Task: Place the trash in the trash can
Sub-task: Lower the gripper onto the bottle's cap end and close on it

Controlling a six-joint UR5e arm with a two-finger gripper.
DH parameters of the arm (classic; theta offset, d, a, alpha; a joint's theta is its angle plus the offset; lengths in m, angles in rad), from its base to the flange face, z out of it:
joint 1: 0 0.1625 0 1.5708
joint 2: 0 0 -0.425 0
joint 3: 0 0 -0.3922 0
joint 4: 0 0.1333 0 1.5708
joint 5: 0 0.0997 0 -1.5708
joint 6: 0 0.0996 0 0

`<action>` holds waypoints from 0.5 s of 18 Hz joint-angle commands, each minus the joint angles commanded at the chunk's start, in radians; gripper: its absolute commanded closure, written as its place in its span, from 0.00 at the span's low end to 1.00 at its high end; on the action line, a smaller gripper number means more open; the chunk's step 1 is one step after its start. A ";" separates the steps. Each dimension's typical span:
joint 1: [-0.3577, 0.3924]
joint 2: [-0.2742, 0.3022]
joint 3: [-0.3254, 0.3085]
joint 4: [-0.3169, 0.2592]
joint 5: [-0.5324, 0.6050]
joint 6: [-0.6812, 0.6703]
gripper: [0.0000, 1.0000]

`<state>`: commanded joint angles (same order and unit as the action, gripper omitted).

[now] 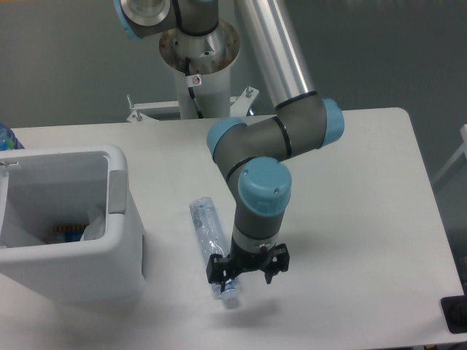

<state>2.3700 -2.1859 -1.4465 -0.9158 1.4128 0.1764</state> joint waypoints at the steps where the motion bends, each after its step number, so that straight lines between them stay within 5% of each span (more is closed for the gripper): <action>1: 0.000 -0.006 -0.002 0.002 0.000 0.002 0.00; 9: -0.020 -0.049 0.003 0.005 0.023 0.005 0.00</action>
<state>2.3501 -2.2350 -1.4435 -0.9112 1.4358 0.1810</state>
